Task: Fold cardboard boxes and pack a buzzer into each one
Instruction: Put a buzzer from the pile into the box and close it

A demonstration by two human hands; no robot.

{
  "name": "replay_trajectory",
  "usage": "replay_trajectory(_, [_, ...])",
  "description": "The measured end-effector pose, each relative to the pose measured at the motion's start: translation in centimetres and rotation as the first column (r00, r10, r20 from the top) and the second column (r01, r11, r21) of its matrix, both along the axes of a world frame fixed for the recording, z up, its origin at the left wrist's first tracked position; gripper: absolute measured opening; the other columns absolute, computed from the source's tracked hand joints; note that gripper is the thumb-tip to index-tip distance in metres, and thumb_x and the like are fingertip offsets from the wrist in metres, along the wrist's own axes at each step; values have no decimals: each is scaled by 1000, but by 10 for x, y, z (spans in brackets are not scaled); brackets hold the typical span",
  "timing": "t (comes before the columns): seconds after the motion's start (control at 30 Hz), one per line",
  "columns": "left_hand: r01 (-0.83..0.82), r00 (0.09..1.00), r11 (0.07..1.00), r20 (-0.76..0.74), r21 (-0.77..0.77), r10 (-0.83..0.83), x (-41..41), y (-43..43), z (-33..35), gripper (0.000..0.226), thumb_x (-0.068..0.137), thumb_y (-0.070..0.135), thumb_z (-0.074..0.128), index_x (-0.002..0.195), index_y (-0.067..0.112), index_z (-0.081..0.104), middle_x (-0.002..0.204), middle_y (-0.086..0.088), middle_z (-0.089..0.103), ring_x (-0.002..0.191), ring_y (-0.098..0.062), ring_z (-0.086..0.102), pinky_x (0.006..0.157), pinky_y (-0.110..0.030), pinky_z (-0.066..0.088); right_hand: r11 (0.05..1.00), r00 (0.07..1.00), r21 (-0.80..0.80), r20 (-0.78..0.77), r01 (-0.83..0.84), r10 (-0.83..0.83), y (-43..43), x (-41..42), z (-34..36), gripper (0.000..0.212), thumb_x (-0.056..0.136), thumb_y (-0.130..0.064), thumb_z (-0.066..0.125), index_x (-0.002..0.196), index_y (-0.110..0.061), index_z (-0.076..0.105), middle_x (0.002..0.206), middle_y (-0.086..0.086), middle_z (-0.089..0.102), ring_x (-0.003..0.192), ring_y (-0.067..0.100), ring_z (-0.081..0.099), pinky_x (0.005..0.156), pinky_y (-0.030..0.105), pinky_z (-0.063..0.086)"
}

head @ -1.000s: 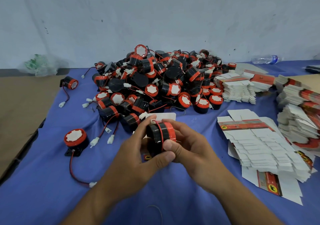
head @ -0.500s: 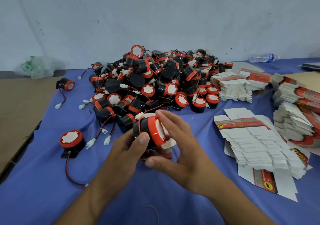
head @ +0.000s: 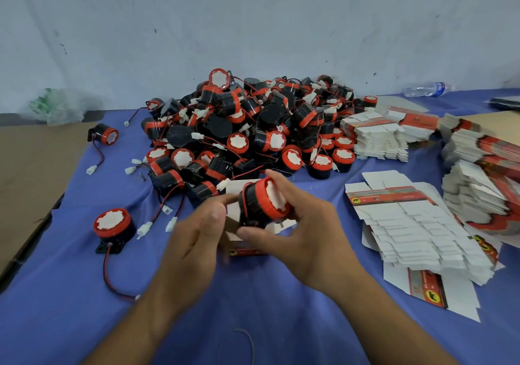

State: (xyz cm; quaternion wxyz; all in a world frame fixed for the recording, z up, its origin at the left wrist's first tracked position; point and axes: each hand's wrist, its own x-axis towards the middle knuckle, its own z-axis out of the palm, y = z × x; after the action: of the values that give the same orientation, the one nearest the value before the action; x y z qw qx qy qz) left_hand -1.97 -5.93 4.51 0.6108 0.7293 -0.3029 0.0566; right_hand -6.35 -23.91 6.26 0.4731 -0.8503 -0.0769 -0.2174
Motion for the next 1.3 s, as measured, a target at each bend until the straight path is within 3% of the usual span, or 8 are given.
replay_trajectory(0.1, [-322,918,934,295,158,267,15,16,3,20,84,28,52,100,34,62,97,17,62,90,-5,59,71,-12,45,989,993,-128,-78,79,-90,-4,5,-5,93,70,-55,82,149,-30,42,114,-23,58,101,-4,54,86,-1,40])
replay_trajectory(0.27, [-45,998,849,58,526,17,28,21,-12,50,72,29,66,116,40,47,144,11,32,136,-1,31,105,-18,29,946,984,-301,-90,119,-152,-3,9,-11,87,71,-62,76,145,-28,44,124,-15,47,104,2,45,86,10,40])
replay_trajectory(0.37, [-3,997,830,71,558,-43,26,14,-26,52,78,34,79,122,32,50,138,15,37,124,6,40,98,-12,36,916,977,-386,-129,111,-172,2,11,-10,77,73,-64,74,135,-25,48,123,-11,45,99,5,40,84,17,38])
replay_trajectory(0.53, [-81,972,879,234,469,-36,21,5,-26,28,78,33,78,98,25,58,102,10,50,91,-5,53,77,-13,41,865,948,-494,-226,85,-223,8,10,-9,63,76,-67,69,118,-26,47,109,-9,47,98,20,51,84,34,49])
replay_trajectory(0.77, [-92,973,905,230,416,-7,16,1,-24,38,76,49,75,103,31,56,100,20,54,89,-2,56,73,-10,42,868,935,-469,-209,162,-288,15,8,-7,52,79,-62,65,108,-32,34,98,-3,44,86,24,49,63,33,38])
replay_trajectory(1.0, [-96,970,910,244,404,-6,13,-2,-24,44,76,54,65,109,26,59,102,16,58,90,0,55,75,-9,40,763,905,-601,-147,238,-399,22,9,-8,57,86,-65,59,95,-29,16,101,-2,30,75,22,45,57,30,37])
replay_trajectory(1.17, [-98,960,895,277,436,-31,15,-1,-24,43,80,52,69,111,21,66,100,8,58,88,-8,56,75,-15,42,660,879,-709,-121,249,-461,23,10,-8,48,92,-65,49,96,-23,26,102,-2,27,69,19,38,46,25,23])
replay_trajectory(1.3, [-95,962,888,272,450,-35,15,-1,-26,43,80,54,66,109,22,70,97,8,52,86,-4,53,76,-9,38,638,899,-752,-151,164,-410,18,8,-10,36,99,-55,42,103,-20,50,113,-1,36,80,18,39,59,28,32])
